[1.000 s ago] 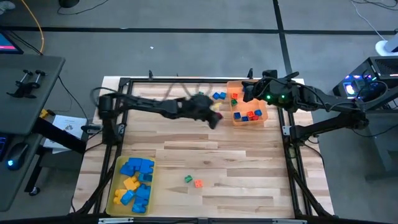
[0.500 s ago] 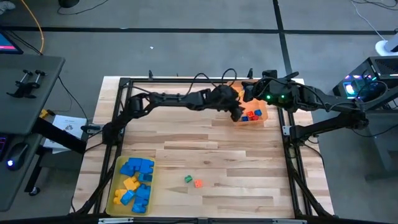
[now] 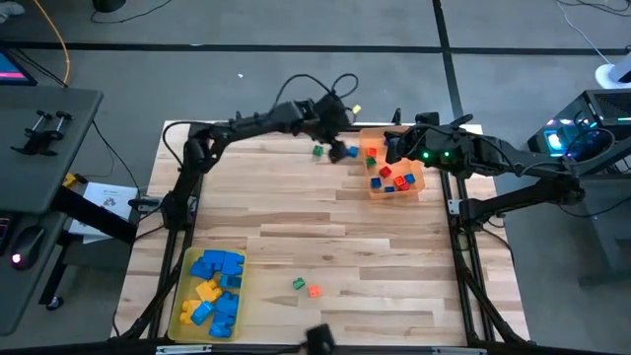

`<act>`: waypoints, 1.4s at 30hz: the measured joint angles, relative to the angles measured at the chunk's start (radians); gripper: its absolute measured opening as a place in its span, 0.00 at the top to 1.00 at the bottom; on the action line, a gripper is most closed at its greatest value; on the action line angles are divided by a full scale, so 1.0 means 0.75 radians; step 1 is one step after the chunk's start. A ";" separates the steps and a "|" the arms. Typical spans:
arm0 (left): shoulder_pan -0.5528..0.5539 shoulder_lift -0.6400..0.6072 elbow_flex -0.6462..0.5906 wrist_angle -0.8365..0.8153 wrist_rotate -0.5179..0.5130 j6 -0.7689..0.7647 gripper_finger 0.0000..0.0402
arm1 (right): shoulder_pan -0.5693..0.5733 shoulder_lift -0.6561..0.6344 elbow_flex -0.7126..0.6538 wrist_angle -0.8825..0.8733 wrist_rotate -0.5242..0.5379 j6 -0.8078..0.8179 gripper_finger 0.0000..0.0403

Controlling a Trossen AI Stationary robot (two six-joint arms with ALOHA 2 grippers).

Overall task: Sort blocks by size
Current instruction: Put the small green game piece into the orange bin

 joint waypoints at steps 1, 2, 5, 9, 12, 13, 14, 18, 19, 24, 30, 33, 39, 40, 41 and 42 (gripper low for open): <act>0.026 -0.001 -0.001 -0.079 -0.002 0.032 0.32 | 0.000 0.000 0.000 -0.008 0.000 0.000 1.00; 0.053 0.001 -0.004 -0.169 -0.002 0.052 0.32 | 0.000 0.000 0.000 -0.011 0.000 0.000 1.00; 0.128 0.042 -0.004 -0.351 -0.008 0.055 0.32 | 0.000 0.000 0.000 -0.013 0.000 0.000 1.00; 0.198 0.109 -0.007 -0.412 -0.025 -0.003 0.32 | 0.000 0.006 0.000 -0.012 0.000 0.005 1.00; 0.214 0.127 -0.005 -0.357 -0.020 -0.084 0.32 | 0.000 0.026 0.000 -0.012 0.000 0.030 1.00; 0.214 0.135 -0.003 -0.337 -0.019 -0.132 0.32 | 0.000 0.036 0.000 -0.013 0.000 0.032 1.00; 0.218 0.147 -0.003 -0.327 -0.019 -0.177 0.32 | 0.000 0.047 0.000 -0.012 0.000 0.034 1.00; 0.218 0.193 -0.005 -0.331 -0.021 -0.305 0.32 | 0.000 0.097 0.000 -0.012 -0.010 0.062 1.00; 0.216 0.200 -0.005 -0.334 -0.021 -0.334 0.32 | 0.000 0.108 0.000 -0.012 -0.012 0.063 1.00; 0.216 0.235 -0.006 -0.322 -0.085 -0.473 0.32 | 0.000 0.154 0.000 -0.013 -0.028 0.065 1.00; 0.209 0.257 -0.003 -0.242 -0.109 -0.562 0.32 | 0.000 0.158 0.000 -0.012 -0.046 0.095 1.00; 0.197 0.282 -0.005 -0.240 -0.104 -0.577 0.32 | 0.000 0.158 0.000 -0.012 -0.064 0.104 1.00; 0.190 0.287 -0.004 -0.199 -0.064 -0.646 0.32 | 0.000 0.158 0.000 -0.006 -0.067 0.105 1.00; 0.191 0.287 -0.004 -0.203 -0.065 -0.647 0.32 | 0.000 0.158 0.000 -0.006 -0.069 0.105 1.00; 0.191 0.287 -0.004 -0.209 -0.064 -0.646 0.32 | 0.000 0.158 0.000 -0.006 -0.069 0.105 1.00; 0.191 0.288 -0.005 -0.215 -0.062 -0.646 0.33 | 0.000 0.158 0.000 -0.006 -0.070 0.105 1.00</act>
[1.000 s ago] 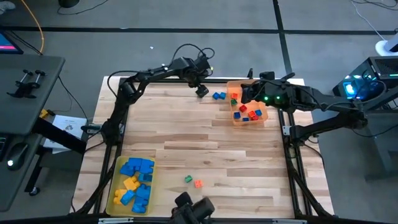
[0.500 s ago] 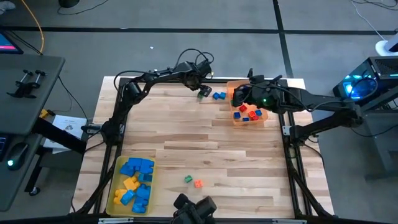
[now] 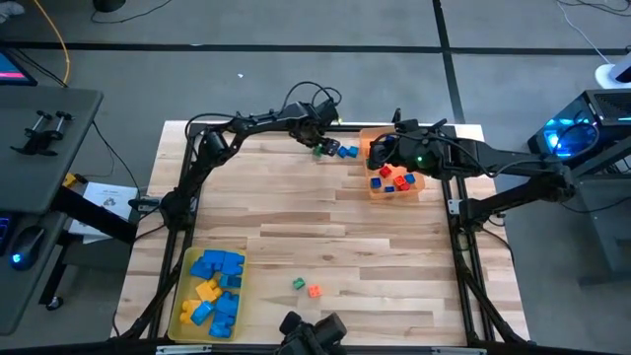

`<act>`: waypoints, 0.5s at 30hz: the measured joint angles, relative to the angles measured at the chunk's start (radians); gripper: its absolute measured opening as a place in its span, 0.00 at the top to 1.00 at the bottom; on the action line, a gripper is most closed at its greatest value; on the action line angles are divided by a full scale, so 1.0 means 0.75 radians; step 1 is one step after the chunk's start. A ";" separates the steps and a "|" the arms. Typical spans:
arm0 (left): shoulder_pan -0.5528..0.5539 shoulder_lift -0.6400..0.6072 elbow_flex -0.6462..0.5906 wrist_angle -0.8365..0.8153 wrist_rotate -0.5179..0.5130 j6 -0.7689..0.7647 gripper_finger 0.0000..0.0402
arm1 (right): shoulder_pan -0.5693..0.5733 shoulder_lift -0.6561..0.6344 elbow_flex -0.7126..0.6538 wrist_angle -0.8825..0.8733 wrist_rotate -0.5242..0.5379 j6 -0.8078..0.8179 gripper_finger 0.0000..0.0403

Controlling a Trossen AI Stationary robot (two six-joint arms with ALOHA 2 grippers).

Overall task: Sort blocks by size
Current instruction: Put the small green game piece into the orange bin

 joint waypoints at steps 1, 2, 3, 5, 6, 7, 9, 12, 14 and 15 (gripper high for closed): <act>0.000 0.000 0.000 -0.005 0.011 0.000 0.34 | 0.000 0.000 0.000 0.000 -0.001 0.000 1.00; 0.001 0.002 0.000 -0.004 0.031 -0.001 0.36 | 0.000 0.000 0.000 0.000 -0.003 0.000 1.00; 0.001 0.006 0.001 -0.003 0.063 -0.005 0.39 | 0.000 0.000 0.000 0.000 -0.005 0.001 1.00; 0.001 0.017 0.001 -0.012 0.154 -0.034 0.46 | 0.000 0.000 0.000 0.000 -0.006 0.003 1.00; 0.000 0.020 -0.001 -0.026 0.157 -0.026 0.49 | 0.000 0.000 0.000 0.000 -0.006 0.003 1.00; -0.001 0.021 -0.001 -0.049 0.152 -0.011 0.53 | 0.000 0.000 0.000 0.000 -0.006 0.003 1.00; 0.000 0.020 -0.001 -0.094 0.175 0.041 0.59 | 0.000 0.000 0.000 0.000 -0.016 0.002 1.00; 0.003 0.018 0.002 -0.168 0.190 0.116 0.68 | 0.000 0.000 0.000 0.000 -0.027 -0.008 1.00; 0.003 0.012 0.002 -0.250 0.213 0.190 0.72 | 0.000 0.000 0.000 0.000 -0.031 -0.017 1.00; 0.003 0.011 0.002 -0.296 0.222 0.227 0.75 | 0.000 0.000 0.000 0.000 -0.031 -0.022 1.00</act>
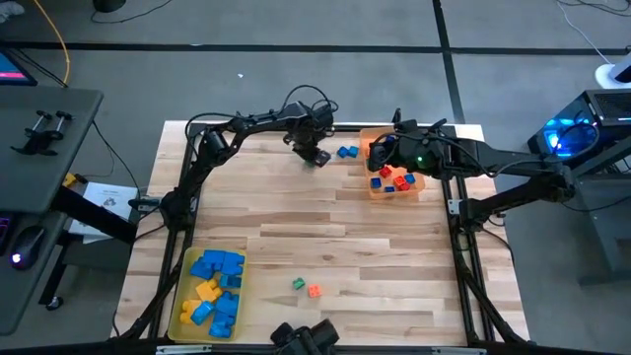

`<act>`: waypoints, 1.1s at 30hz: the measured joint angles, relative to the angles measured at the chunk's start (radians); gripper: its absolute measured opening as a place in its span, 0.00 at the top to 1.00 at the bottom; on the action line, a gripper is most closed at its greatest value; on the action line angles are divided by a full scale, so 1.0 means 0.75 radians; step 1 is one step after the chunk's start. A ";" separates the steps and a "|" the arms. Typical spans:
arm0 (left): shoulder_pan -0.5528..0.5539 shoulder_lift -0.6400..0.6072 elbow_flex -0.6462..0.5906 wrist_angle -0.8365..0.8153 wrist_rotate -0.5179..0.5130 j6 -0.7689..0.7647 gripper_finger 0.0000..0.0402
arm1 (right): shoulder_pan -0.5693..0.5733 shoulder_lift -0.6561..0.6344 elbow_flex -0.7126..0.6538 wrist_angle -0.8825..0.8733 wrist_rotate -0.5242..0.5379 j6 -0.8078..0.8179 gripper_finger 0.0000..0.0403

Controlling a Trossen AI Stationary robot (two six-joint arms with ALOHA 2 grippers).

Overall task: Sort blocks by size
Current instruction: Put the small green game piece into the orange bin

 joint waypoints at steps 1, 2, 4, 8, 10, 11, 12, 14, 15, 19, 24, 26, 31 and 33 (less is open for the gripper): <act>-0.003 -0.001 0.000 -0.060 0.002 0.037 0.76 | 0.000 0.000 0.000 0.000 0.000 -0.001 1.00; -0.008 -0.001 0.001 -0.118 0.001 0.078 0.77 | 0.000 0.000 0.000 0.000 0.000 -0.001 1.00; -0.021 -0.001 0.000 -0.261 0.000 0.174 0.79 | 0.000 0.000 0.000 0.000 0.000 -0.003 1.00; -0.060 0.001 -0.003 -0.543 -0.007 0.349 0.79 | 0.000 0.000 0.000 0.000 0.000 -0.015 1.00; -0.088 0.001 -0.003 -0.610 -0.012 0.404 0.79 | 0.000 0.000 0.000 0.000 0.000 -0.015 1.00; -0.108 0.000 -0.003 -0.607 -0.012 0.416 0.79 | 0.000 0.000 0.000 0.000 0.000 -0.017 1.00; -0.127 -0.002 -0.003 -0.589 -0.011 0.423 0.79 | 0.000 0.000 0.000 0.000 0.000 -0.024 1.00; -0.164 -0.009 -0.003 -0.563 -0.008 0.440 0.79 | 0.000 0.000 0.000 0.000 0.000 -0.025 1.00; -0.181 -0.018 -0.003 -0.548 -0.003 0.451 0.79 | 0.000 0.000 0.000 0.000 0.000 -0.025 1.00; -0.222 -0.084 0.008 -0.485 0.105 0.475 0.80 | 0.000 0.000 0.000 0.000 0.000 -0.028 1.00; -0.240 -0.194 0.104 -0.209 0.457 0.407 0.80 | 0.000 -0.009 0.000 0.106 0.000 0.037 1.00; -0.261 -0.242 0.135 0.041 0.487 0.309 0.80 | 0.000 -0.024 0.000 0.254 -0.001 0.004 1.00; -0.331 -0.263 0.139 0.627 0.253 0.043 0.80 | 0.001 -0.058 0.000 0.583 -0.017 -0.211 1.00; -0.357 -0.216 0.140 0.785 0.219 -0.017 0.80 | 0.001 -0.070 0.000 0.645 -0.021 -0.242 1.00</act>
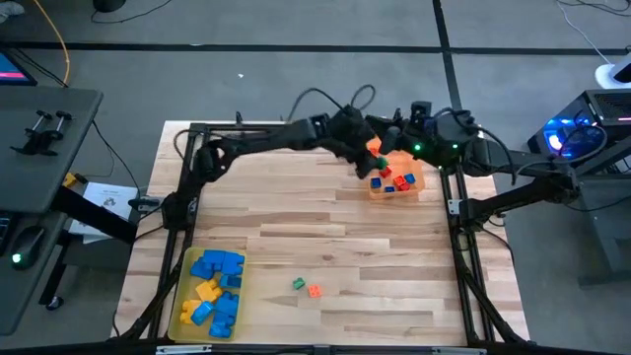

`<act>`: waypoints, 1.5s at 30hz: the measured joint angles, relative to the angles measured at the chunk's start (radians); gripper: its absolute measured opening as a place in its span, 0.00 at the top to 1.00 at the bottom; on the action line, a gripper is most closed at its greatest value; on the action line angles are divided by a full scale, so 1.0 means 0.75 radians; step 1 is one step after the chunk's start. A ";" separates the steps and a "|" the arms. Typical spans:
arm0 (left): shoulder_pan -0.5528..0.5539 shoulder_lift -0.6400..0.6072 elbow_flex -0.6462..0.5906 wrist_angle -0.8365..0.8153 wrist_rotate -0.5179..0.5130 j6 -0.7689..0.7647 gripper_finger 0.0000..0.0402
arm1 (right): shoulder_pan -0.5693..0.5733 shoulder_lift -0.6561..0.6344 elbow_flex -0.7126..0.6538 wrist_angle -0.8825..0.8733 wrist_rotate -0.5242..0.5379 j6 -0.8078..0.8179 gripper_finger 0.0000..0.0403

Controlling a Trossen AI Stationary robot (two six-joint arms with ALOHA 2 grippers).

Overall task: Sort blocks by size
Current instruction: Put the small green game piece into the orange bin, then put the small blue wooden block into the orange bin

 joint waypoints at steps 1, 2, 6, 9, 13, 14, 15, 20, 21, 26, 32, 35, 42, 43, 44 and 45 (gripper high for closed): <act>-0.009 0.025 0.000 0.046 -0.019 -0.015 0.80 | 0.000 -0.008 0.000 0.014 -0.001 -0.003 1.00; -0.017 0.063 -0.001 0.072 -0.046 -0.019 0.80 | 0.000 -0.012 0.000 0.020 -0.001 -0.003 1.00; -0.031 0.197 -0.008 0.194 -0.193 -0.031 0.79 | 0.003 -0.025 0.001 0.038 -0.002 0.000 1.00; -0.030 0.231 -0.008 0.219 -0.227 -0.059 0.73 | 0.017 -0.032 0.001 0.037 -0.004 0.007 1.00; -0.023 0.237 -0.004 0.216 -0.230 0.000 0.61 | 0.035 -0.033 0.001 0.033 -0.003 -0.007 1.00; -0.020 0.237 -0.004 0.218 -0.230 0.010 0.57 | 0.036 -0.033 0.001 0.033 -0.003 -0.021 1.00; -0.015 0.234 -0.003 0.215 -0.230 0.014 0.54 | 0.036 -0.032 0.001 0.033 -0.003 -0.027 1.00; 0.037 0.201 0.085 0.103 -0.233 0.088 0.40 | 0.033 -0.032 0.001 0.033 -0.003 -0.039 1.00; 0.055 0.198 0.113 0.054 -0.238 0.110 0.38 | 0.033 -0.032 0.001 0.033 -0.003 -0.044 1.00; 0.175 0.184 0.243 -0.206 -0.272 0.231 0.36 | 0.033 -0.032 0.001 0.008 -0.003 -0.059 1.00; 0.348 0.184 0.158 -0.478 -0.267 0.269 0.39 | 0.033 -0.032 0.001 -0.030 -0.002 -0.060 1.00; 0.374 0.190 0.107 -0.477 -0.186 0.238 0.48 | 0.033 -0.032 0.001 -0.047 0.018 -0.062 1.00; 0.333 0.221 0.095 -0.385 -0.181 0.267 0.96 | 0.033 -0.031 0.001 -0.060 0.022 -0.030 1.00; 0.327 0.221 0.095 -0.375 -0.194 0.268 0.97 | 0.033 -0.031 0.001 -0.062 0.022 -0.025 1.00; 0.321 0.221 0.095 -0.349 -0.195 0.277 0.98 | 0.033 -0.031 0.001 -0.063 0.022 -0.024 1.00; 0.314 0.221 0.096 -0.309 -0.198 0.292 0.99 | 0.033 -0.031 0.001 -0.064 0.022 -0.022 1.00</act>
